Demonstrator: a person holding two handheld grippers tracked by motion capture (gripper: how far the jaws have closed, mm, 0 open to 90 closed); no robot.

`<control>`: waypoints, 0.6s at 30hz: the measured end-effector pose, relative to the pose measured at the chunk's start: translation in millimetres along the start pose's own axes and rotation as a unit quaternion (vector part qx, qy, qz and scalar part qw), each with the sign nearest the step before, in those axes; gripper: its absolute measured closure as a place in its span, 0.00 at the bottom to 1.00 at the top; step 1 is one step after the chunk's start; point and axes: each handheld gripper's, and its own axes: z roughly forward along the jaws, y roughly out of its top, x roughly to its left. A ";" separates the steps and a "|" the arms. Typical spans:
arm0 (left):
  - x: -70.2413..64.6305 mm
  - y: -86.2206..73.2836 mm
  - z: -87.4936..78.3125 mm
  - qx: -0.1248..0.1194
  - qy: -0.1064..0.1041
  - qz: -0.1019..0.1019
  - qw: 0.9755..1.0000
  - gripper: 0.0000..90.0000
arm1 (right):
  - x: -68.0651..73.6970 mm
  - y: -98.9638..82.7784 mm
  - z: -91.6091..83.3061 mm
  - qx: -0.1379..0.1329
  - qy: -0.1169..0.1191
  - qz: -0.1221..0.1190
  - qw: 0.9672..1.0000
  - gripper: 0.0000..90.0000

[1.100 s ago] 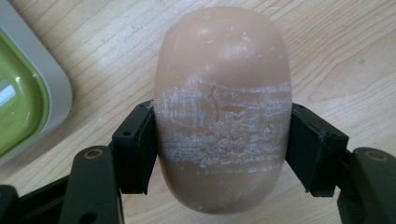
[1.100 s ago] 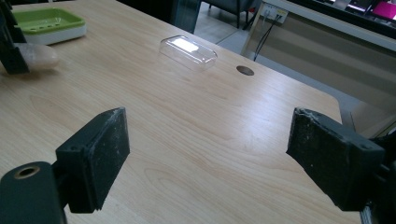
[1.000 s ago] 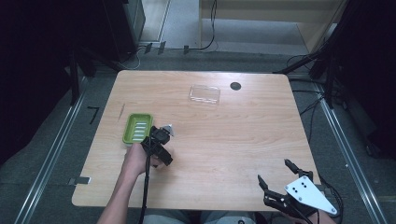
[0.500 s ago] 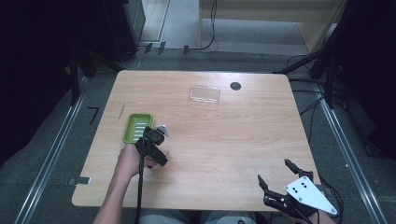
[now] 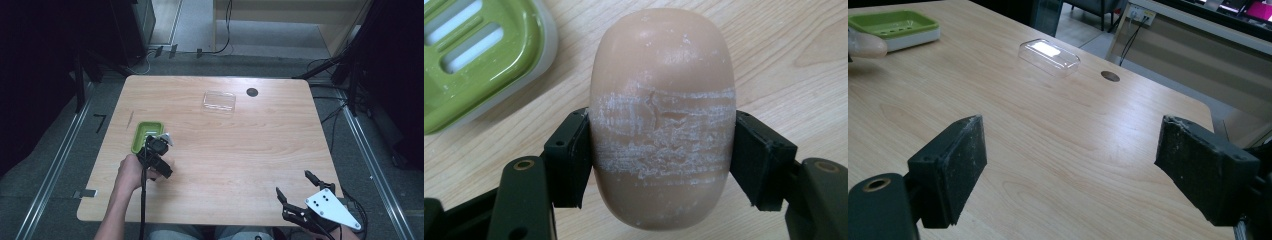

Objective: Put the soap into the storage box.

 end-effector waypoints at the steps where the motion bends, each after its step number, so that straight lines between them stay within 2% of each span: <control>1: 1.1 -0.4 -0.7 0.002 0.003 0.000 1.000 0.38 | 0.1 0.0 0.0 0.000 0.000 0.001 1.000 0.15; 18: 18.5 -14.2 -8.5 -0.009 0.004 -0.026 1.000 0.38 | 0.1 0.1 -0.1 -0.001 0.000 0.001 1.000 0.15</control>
